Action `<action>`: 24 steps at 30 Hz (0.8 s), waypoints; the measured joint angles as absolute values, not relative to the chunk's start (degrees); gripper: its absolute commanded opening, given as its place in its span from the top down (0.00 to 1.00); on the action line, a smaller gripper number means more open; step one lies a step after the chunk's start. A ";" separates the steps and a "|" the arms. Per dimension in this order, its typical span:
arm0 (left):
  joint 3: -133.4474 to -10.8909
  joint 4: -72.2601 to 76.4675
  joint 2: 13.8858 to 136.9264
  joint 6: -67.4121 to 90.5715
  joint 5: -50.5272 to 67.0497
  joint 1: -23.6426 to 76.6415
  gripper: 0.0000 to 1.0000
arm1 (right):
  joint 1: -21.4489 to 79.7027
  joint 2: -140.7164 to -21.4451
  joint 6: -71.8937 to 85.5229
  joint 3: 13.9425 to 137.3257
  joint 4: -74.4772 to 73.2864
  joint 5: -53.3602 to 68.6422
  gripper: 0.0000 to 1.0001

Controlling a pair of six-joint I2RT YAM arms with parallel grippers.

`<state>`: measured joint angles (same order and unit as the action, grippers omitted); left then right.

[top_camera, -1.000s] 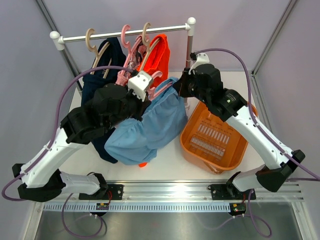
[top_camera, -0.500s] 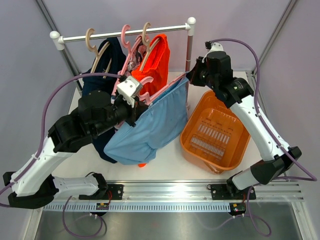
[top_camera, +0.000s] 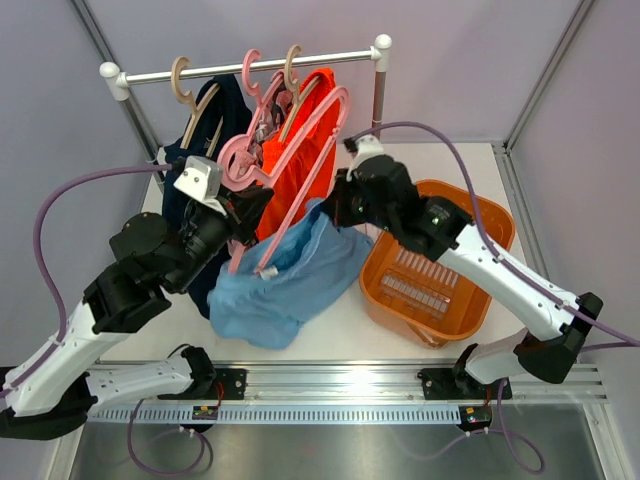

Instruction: Remove the shorts from the hanger

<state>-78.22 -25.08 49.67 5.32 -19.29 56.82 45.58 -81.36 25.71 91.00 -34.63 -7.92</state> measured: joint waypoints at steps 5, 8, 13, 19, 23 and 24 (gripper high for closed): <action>-76.23 -13.72 51.18 6.26 -22.85 56.84 1.00 | 56.69 -80.51 25.15 91.98 -35.64 -9.76 1.00; -76.09 -7.75 53.82 6.42 -24.34 56.84 1.00 | 58.28 -80.47 23.70 94.85 -37.91 -11.68 1.00; -76.16 -6.00 56.77 6.94 -25.85 56.86 1.00 | 58.13 -79.92 17.19 107.04 -43.66 -20.69 1.00; -76.16 -7.40 56.66 7.60 -26.89 56.93 1.00 | 58.11 -78.39 1.96 126.82 -37.47 -35.22 1.00; -76.12 -8.29 55.79 7.66 -27.42 56.95 1.00 | 58.08 -74.32 -13.37 127.83 -21.47 -44.64 1.00; -76.09 -8.51 55.53 7.68 -27.49 56.95 1.00 | 58.06 -73.60 -16.93 127.90 -17.37 -46.35 1.00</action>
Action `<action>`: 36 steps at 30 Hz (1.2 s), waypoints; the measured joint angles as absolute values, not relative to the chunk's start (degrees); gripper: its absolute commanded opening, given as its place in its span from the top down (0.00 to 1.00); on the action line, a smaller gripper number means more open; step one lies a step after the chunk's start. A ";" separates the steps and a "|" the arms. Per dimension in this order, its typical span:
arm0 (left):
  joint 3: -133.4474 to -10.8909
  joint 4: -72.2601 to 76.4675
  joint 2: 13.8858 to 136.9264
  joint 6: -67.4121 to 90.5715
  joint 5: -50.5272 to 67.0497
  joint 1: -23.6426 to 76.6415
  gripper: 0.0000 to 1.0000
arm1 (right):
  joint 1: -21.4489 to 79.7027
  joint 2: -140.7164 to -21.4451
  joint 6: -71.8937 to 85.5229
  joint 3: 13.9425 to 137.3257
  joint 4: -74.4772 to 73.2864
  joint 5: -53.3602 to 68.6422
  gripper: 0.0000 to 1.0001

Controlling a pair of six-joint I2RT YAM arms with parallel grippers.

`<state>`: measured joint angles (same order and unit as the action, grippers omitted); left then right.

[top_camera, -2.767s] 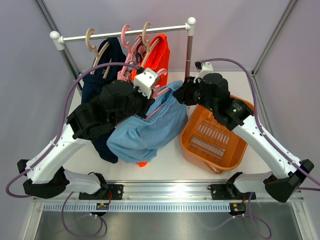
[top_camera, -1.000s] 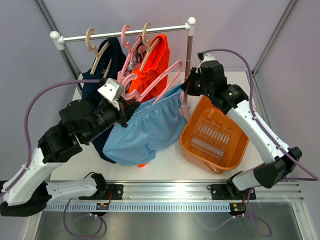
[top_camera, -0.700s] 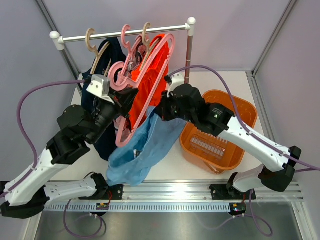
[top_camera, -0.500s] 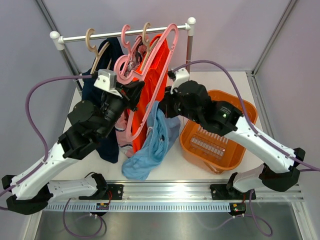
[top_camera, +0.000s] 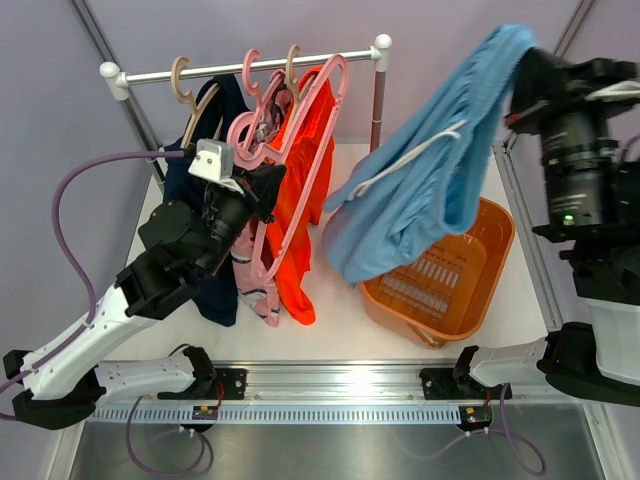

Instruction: Remove the shorts from the hanger

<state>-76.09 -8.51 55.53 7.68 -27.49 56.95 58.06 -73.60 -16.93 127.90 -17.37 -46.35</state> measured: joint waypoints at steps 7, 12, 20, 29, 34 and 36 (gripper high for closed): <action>-75.94 -10.26 54.54 7.86 -27.70 56.95 1.00 | 58.06 -71.20 -31.77 125.93 0.80 -53.10 1.00; -75.33 -11.22 54.65 8.03 -27.66 56.95 1.00 | 56.40 -70.41 -31.38 117.73 0.84 -55.02 1.00; -75.72 -13.34 56.12 8.21 -27.11 56.97 1.00 | 45.47 -71.26 -14.35 109.10 -17.52 -51.31 1.00; -80.38 -21.12 62.39 9.96 -27.27 56.95 1.00 | 38.24 -66.19 2.96 92.95 -28.01 -45.47 1.00; -81.47 -23.20 63.66 10.24 -27.79 56.95 1.00 | 36.67 -60.84 12.47 76.84 -31.07 -42.28 0.87; -82.46 -23.83 64.45 10.26 -28.14 56.95 1.00 | 36.27 -59.86 15.94 71.50 -32.51 -41.17 0.70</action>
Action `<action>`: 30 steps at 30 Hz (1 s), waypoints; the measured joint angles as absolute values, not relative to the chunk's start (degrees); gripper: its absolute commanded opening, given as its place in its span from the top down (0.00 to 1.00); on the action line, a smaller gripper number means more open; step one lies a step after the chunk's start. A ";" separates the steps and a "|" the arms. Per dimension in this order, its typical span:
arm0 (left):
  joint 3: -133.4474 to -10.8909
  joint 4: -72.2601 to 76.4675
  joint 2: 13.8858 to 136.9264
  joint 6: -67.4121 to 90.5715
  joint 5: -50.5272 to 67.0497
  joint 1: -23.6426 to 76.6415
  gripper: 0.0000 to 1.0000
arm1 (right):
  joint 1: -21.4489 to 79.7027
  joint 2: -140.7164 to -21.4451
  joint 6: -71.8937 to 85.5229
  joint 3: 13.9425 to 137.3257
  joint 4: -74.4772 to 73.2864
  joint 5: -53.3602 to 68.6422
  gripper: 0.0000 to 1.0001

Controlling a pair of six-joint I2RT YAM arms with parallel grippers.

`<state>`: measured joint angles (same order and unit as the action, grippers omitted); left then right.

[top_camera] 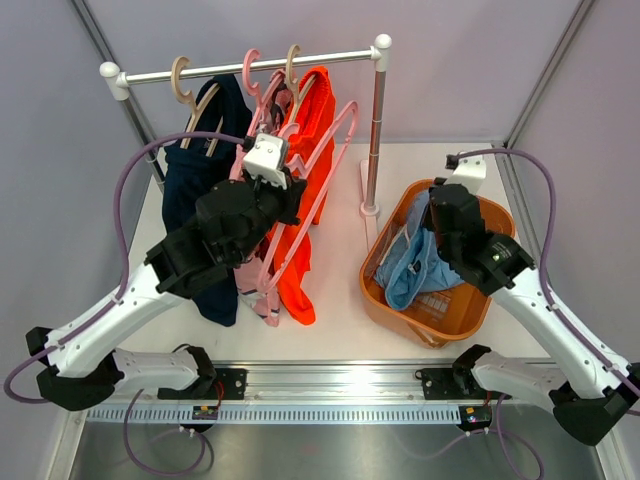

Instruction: Remove the shorts from the hanger

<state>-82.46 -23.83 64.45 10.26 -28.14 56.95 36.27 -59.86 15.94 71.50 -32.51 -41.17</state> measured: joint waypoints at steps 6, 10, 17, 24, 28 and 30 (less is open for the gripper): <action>-87.22 -25.28 69.34 10.13 -29.30 56.95 1.00 | 36.18 -56.93 22.22 64.23 -36.64 -37.65 0.36; -91.64 -27.86 73.87 9.76 -30.00 56.90 1.00 | 36.18 -53.47 23.00 65.52 -37.17 -36.29 0.24; -105.16 -31.97 85.19 8.49 -30.72 55.33 1.00 | 36.14 -50.96 22.85 68.95 -37.17 -34.24 0.20; -115.70 -34.20 94.63 7.99 -29.36 48.88 1.00 | 36.07 -51.83 22.72 69.56 -37.15 -31.70 0.20; -118.72 -34.57 97.47 7.60 -28.01 45.12 1.00 | 36.05 -51.88 22.68 69.73 -37.17 -30.30 0.20; -120.05 -34.50 98.41 7.29 -27.51 43.92 1.00 | 36.05 -51.88 22.65 69.97 -37.12 -30.24 0.20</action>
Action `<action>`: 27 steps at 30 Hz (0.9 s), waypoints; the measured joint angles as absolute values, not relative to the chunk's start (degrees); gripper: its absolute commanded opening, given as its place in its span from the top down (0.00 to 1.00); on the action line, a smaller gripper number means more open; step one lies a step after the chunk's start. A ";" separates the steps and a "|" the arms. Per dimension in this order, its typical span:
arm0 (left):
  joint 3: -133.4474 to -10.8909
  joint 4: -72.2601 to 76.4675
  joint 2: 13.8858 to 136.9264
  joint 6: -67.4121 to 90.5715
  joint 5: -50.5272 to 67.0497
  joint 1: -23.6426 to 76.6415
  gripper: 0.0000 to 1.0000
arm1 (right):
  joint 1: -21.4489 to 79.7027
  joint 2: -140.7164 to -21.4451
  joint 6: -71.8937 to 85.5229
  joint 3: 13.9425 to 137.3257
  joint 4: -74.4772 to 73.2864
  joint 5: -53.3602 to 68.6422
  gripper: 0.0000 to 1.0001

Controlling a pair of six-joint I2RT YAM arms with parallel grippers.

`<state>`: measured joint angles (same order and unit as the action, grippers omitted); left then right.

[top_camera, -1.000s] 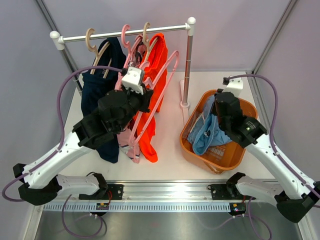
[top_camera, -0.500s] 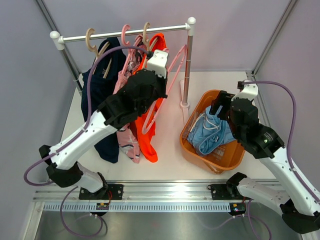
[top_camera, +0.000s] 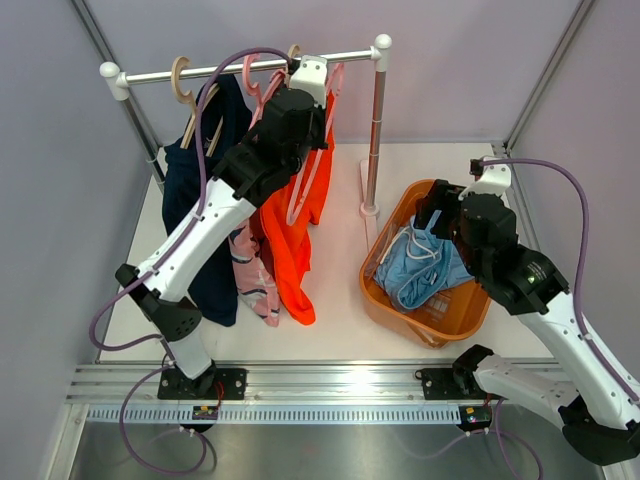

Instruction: Remove the shorts from the hanger

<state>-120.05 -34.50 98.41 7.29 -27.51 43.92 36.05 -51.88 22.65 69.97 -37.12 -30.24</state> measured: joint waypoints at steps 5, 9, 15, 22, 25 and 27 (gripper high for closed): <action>-121.47 -32.62 99.42 5.76 -26.57 42.44 1.00 | 36.05 -51.79 22.26 70.19 -37.06 -29.30 0.20; -123.63 -31.40 101.03 4.49 -25.93 42.39 1.00 | 36.05 -51.64 21.91 70.19 -37.06 -29.23 0.20; -128.49 -28.69 105.84 4.27 -24.51 42.39 1.00 | 36.05 -50.61 21.41 70.19 -37.08 -28.80 0.20; -128.66 -22.44 110.39 3.77 -24.47 42.33 1.00 | 36.05 -48.80 21.17 70.19 -37.26 -28.80 0.19; -128.97 -20.91 111.61 3.40 -24.49 42.28 1.00 | 36.05 -47.62 21.19 70.17 -37.67 -28.80 0.19; -129.51 -20.25 112.57 3.27 -24.49 42.26 1.00 | 36.05 -46.74 21.19 70.15 -38.11 -28.82 0.20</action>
<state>-129.51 -20.25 112.57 3.27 -24.49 42.26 36.05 -46.74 21.19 70.15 -38.11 -28.82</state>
